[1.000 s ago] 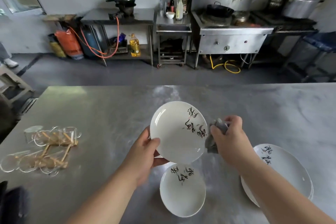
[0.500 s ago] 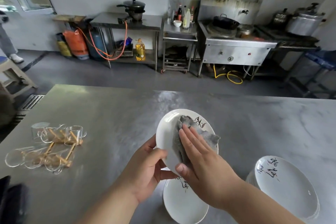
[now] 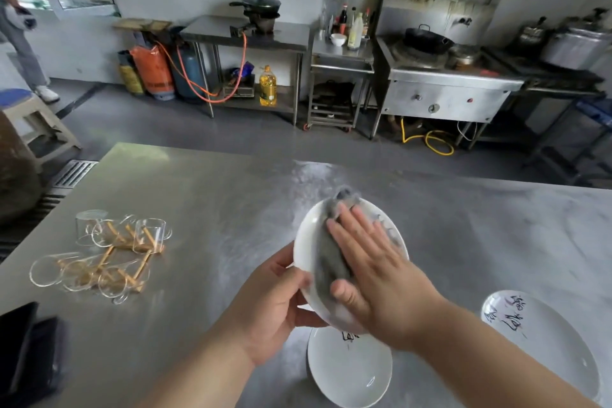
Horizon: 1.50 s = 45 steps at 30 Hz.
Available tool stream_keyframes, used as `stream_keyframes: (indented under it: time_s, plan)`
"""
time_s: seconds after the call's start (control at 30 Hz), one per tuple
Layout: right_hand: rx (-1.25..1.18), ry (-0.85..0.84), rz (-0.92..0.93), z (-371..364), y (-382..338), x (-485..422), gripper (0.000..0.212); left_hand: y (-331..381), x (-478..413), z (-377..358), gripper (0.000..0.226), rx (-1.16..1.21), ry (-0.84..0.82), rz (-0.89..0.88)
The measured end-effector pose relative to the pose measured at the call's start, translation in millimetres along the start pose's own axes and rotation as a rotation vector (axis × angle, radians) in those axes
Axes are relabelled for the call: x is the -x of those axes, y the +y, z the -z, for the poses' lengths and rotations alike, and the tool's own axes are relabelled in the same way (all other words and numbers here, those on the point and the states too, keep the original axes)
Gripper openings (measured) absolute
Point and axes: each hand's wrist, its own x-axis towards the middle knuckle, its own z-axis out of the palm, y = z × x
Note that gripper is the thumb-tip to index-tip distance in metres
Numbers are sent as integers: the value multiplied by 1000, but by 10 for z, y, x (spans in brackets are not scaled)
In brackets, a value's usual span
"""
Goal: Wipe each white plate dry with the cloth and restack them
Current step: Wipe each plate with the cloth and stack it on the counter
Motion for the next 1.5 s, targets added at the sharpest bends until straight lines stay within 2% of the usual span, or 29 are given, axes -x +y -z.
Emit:
stream_keyframes:
  time_s: [0.07,0.23,0.33,0.4,0.47,0.57,0.67,0.87,0.93,1.07,1.13,1.27,1.37,1.5]
  plan:
    - [-1,-26,-42,25,-25,-33,104,9,-27,-33,52,-11,-14,3]
    - [-134,-91,160,-199,-176,127,96,67,-86,69,59,93,26,-62]
    - [4,-30,37,-101,14,72,97,18,-86,90,52,71,25,-19]
    - [115,-92,-109,-11,131,-4,102,-10,-103,78,50,77,23,-7]
    - [101,-111,-137,2,138,-22,105,-19,-116,54,52,109,23,-16]
    - [-84,-43,7,-114,-76,79,101,-1,-138,17,55,161,57,-48]
    - [-63,19,128,-286,-220,191,93,-13,-157,68,55,167,113,-82]
    - [131,-123,-151,-65,147,-49,99,27,-127,111,58,132,40,-54]
    - [123,-125,-130,-64,101,-25,100,39,-150,93,57,147,64,-63]
    - [-13,-102,30,-293,-167,222,99,3,-212,42,54,184,167,-89]
    - [-11,-82,-19,-307,-119,238,98,-32,-198,33,52,214,195,-74]
    - [2,-109,-236,-175,161,60,113,-64,-171,-6,52,218,161,-54]
    - [-45,-108,-229,-200,74,59,116,-44,-199,-75,52,245,188,-73]
    - [-183,-103,-196,-408,-181,270,109,-90,-223,-125,54,245,272,-74]
